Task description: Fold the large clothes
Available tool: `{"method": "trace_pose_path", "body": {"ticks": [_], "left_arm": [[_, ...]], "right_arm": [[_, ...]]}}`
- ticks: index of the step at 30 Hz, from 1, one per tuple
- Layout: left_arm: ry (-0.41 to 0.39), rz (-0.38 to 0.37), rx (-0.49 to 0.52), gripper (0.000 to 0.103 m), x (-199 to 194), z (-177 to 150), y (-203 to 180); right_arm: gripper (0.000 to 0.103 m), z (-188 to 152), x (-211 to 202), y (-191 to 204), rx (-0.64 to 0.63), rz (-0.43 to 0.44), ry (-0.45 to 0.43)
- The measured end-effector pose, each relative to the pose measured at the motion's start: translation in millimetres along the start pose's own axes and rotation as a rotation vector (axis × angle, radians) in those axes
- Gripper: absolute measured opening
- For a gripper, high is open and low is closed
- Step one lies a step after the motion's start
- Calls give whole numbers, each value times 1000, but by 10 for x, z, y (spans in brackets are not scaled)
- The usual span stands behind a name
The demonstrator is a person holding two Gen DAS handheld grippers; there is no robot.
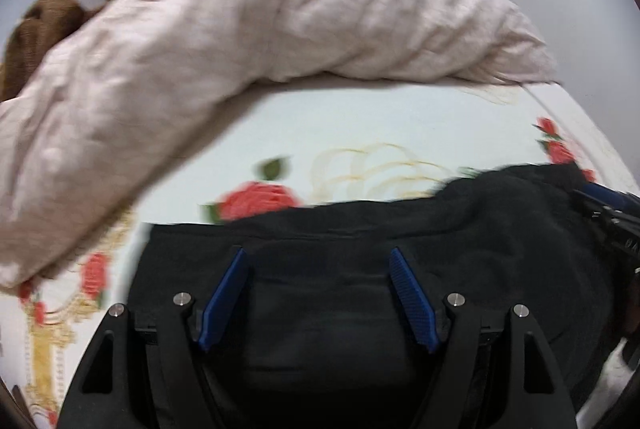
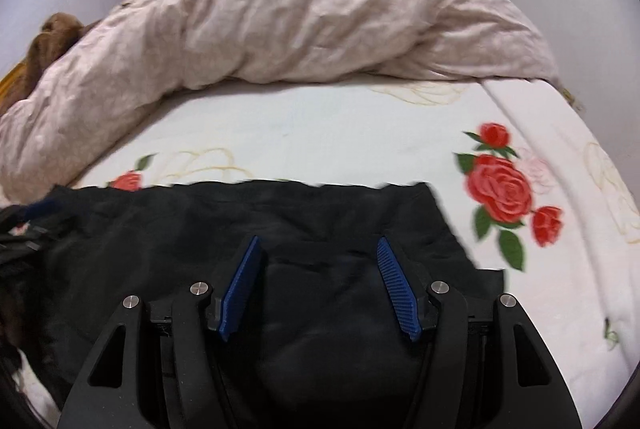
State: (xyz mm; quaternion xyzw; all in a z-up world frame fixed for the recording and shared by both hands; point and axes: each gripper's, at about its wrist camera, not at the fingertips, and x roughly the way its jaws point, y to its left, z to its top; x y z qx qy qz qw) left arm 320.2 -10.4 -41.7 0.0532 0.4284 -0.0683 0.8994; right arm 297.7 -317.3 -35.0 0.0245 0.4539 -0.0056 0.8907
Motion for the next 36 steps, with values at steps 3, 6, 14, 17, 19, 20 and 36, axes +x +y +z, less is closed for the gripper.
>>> {"method": "trace_pose_path", "body": {"ticks": [3,6,14,17,19,20,36], "left_arm": [[39,91,-31,76,145,-64,378],[59,95,-57,77,309,-146,563],[54,76,-86,77,524,-154,568],[50,71,-96,78,537,-166,580],[48,73,-97,78,554,-168,574],[46,75,-97,78,559,-169,568],[-38,-10,-143,77,-180,-208,690]], "right_arm": [[60,-88,196,-200,33,-49,43],[60,-131,290,-297,69,-38,47],[60,-169,497,-331,71,-44,43],[60,-181,519,-324,74,-44,41],[60,-181,534,-323,74,-46,41],[61,-177,542,-323,74,-45,42],[61,-133,-245,-179,49,-26,-10]]}}
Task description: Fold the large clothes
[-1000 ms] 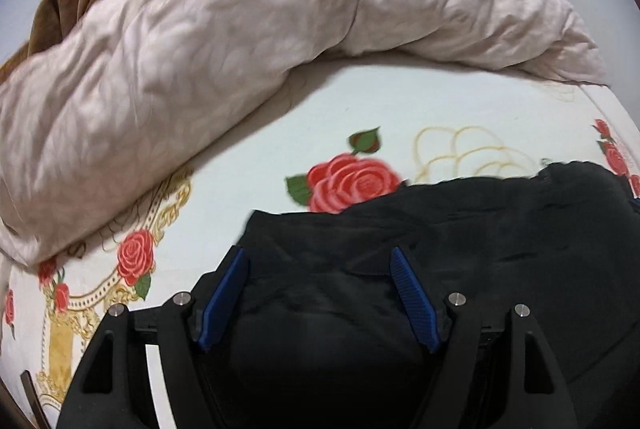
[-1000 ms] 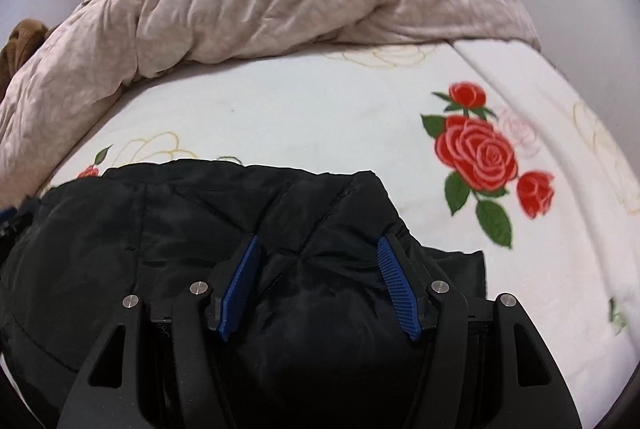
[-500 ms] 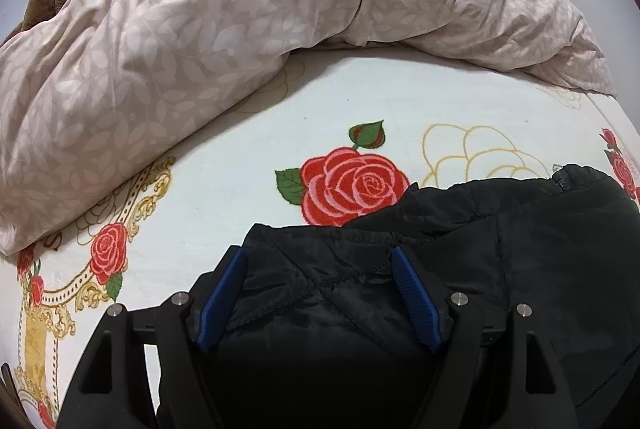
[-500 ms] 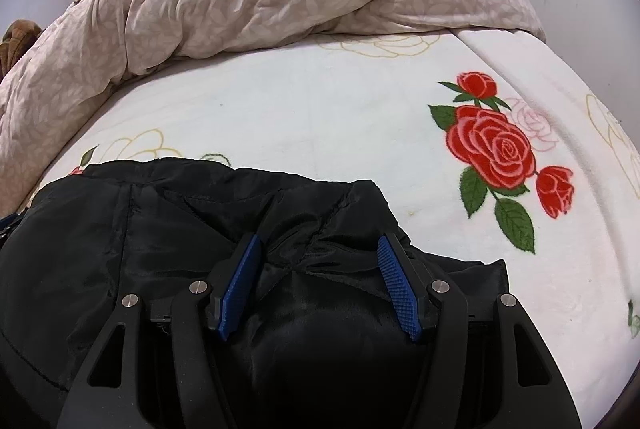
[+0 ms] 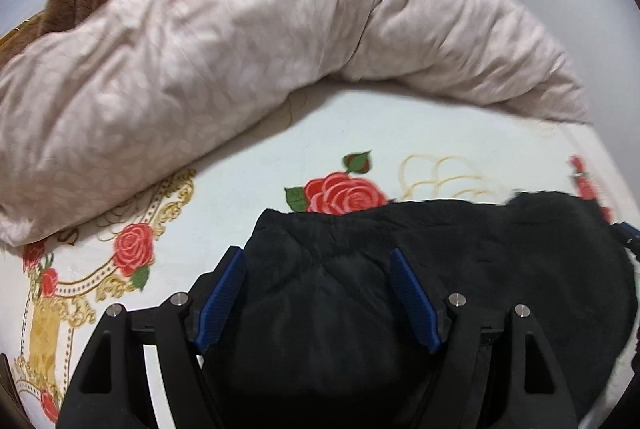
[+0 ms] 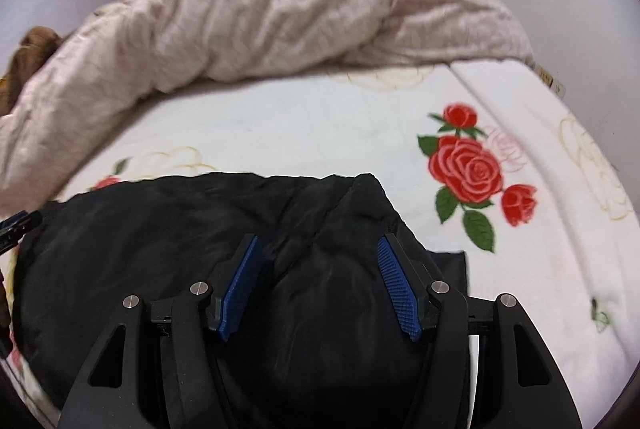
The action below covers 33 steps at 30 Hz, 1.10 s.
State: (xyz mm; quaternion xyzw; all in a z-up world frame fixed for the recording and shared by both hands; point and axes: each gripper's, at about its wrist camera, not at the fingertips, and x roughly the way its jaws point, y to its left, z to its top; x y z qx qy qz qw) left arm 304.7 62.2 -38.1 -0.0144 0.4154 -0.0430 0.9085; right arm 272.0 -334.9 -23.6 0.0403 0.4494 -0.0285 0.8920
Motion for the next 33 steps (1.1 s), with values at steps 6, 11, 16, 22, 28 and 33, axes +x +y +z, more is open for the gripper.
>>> {"method": "trace_pose_path", "body": {"ticks": [6,11,16,22,28,33], "left_arm": [[14,-75,37,77,-281,-507,-226],[59,-70,24,78,-7,-599,-266],[46,-89,15,73,-356,-535,-269],[31,-131,56,73,-751,-928,-349],[107,-111,20,76,-443,-1125,-357],[88,-106,7,74,-681,-1082,-311]], "right_arm": [[61,-455,-263,37,-17,15,22],[61,-464,0,-63,21,22,89],[61,-409,-361,4,-12,8,51],[61,-900,-666,-53,-16,24,77],[61,-1025,-438,-38,-14,-13,137],[61,-981,-661,-60,9,-1,113]]}}
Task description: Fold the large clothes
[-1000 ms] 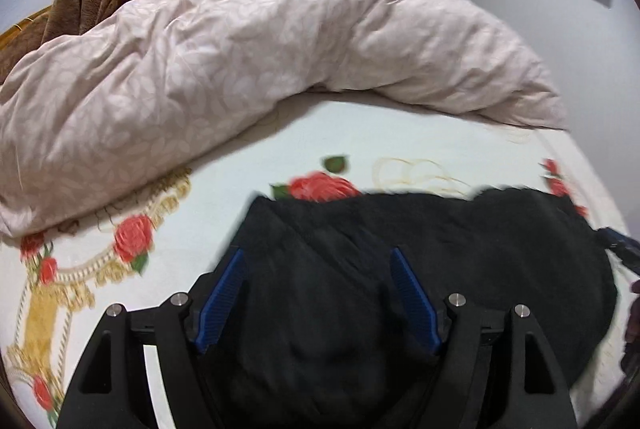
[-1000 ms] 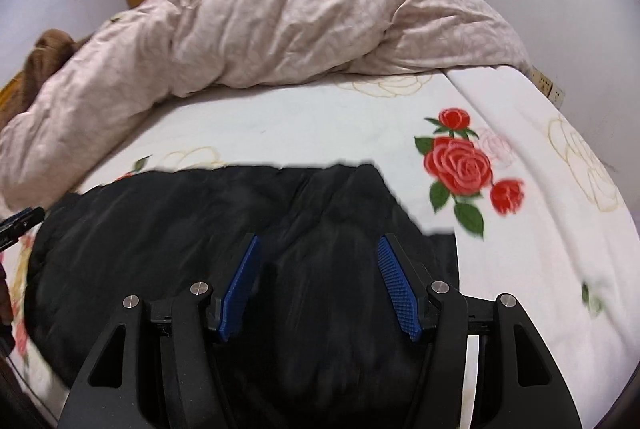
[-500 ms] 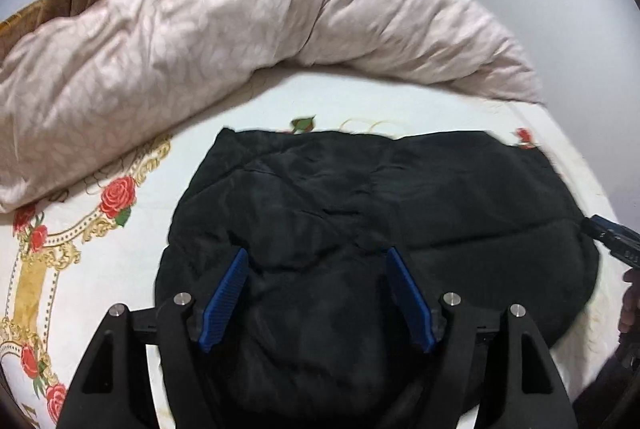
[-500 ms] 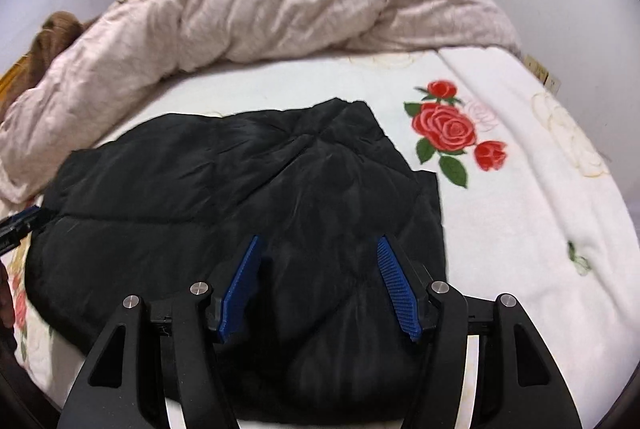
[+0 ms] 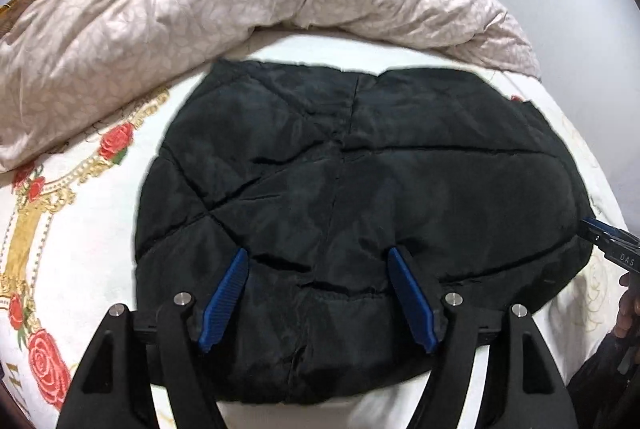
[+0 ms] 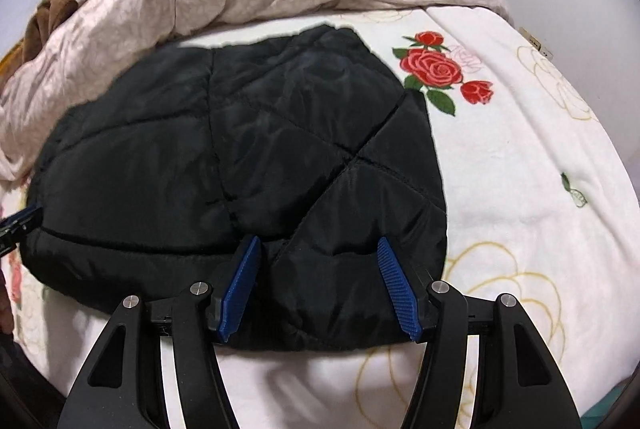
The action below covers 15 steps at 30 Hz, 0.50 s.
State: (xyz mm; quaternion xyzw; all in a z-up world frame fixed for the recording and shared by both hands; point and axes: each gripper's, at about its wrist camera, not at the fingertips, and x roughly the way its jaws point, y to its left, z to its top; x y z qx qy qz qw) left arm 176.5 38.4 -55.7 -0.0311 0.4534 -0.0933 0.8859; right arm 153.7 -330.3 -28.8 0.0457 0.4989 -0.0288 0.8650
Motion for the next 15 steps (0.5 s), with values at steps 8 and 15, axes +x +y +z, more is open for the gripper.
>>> {"method": "trace_pose_path", "body": {"ticks": [8,15], "left_arm": [[-66,90,-108,73,-260,110,641],[-16,99,-164,73,42,205,1051]], "right_arm": [[62,33,-253,-195,40,3,-82],[62,212,-6,-321,57,-3,-49]]}}
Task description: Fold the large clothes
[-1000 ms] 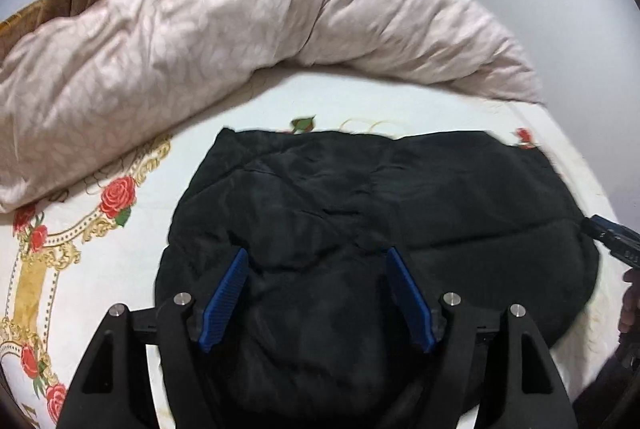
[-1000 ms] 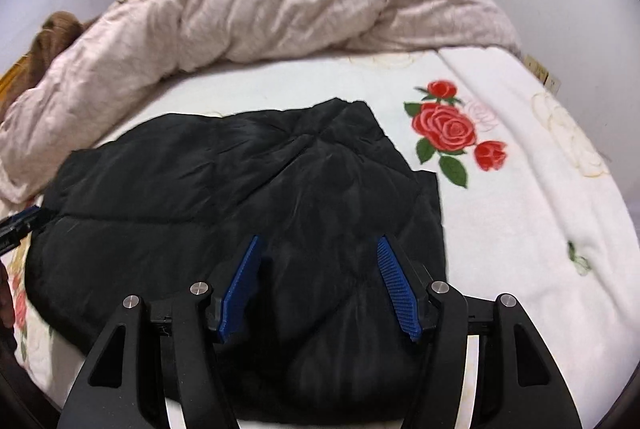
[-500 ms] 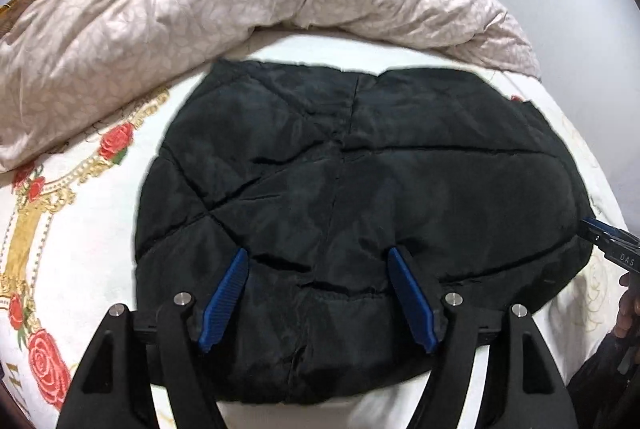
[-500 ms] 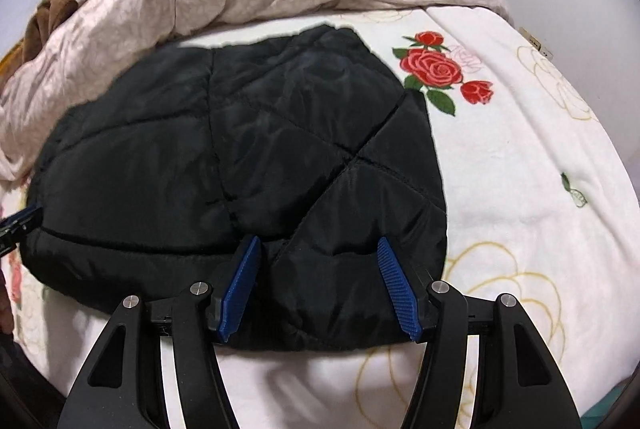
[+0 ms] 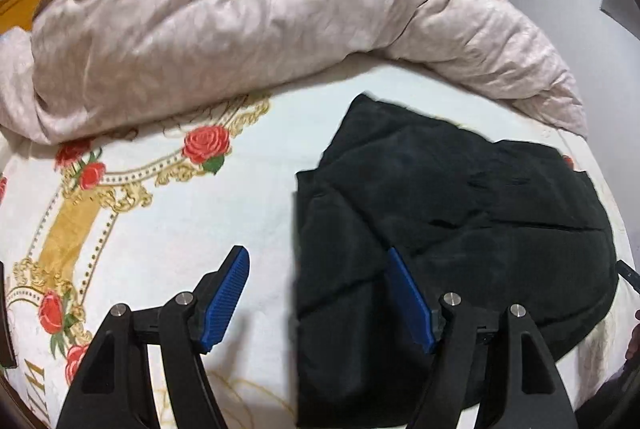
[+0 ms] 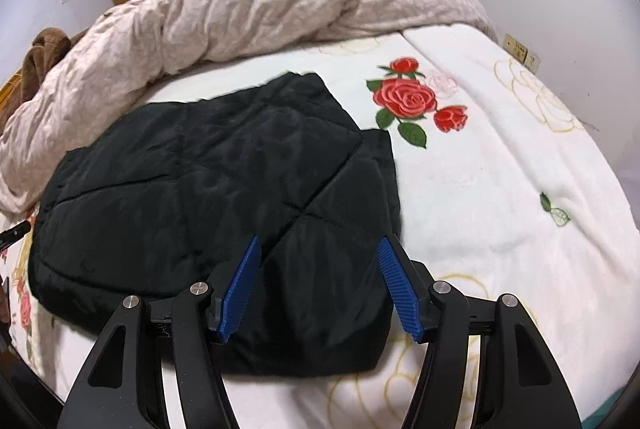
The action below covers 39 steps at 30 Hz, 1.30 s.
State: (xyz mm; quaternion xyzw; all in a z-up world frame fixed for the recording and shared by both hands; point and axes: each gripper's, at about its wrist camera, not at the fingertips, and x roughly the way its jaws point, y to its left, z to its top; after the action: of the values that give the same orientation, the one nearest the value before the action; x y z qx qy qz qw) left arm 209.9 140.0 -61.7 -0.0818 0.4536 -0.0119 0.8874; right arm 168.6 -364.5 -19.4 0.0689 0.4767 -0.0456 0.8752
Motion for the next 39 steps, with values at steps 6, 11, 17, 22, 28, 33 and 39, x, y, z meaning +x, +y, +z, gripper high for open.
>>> {"method": "trace_pose_path", "body": {"ticks": [6,11,17,22,28,33,39], "left_arm": [[85,-42,-24,73,414,-47,-12],[89,-75,-17,76,542,34,-56],[115,-148,-67,81,680,78,81],[130,-221,-107,81,748,69,143],[125,-316,-180,81,782,-88,253],[133,-317,-121,83,915,103,123],[137,-352,-138,81,1036,147,78]], "right_arm": [[73,-14,376,-217,60,11,101],[76,11,499,-285,81,57,114],[79,69,712,-477,162,189,151],[79,46,821,-584,214,299,182],[79,-44,827,-621,235,363,190],[79,107,979,-564,214,382,200],[64,175,1060,-471,200,391,203]]}}
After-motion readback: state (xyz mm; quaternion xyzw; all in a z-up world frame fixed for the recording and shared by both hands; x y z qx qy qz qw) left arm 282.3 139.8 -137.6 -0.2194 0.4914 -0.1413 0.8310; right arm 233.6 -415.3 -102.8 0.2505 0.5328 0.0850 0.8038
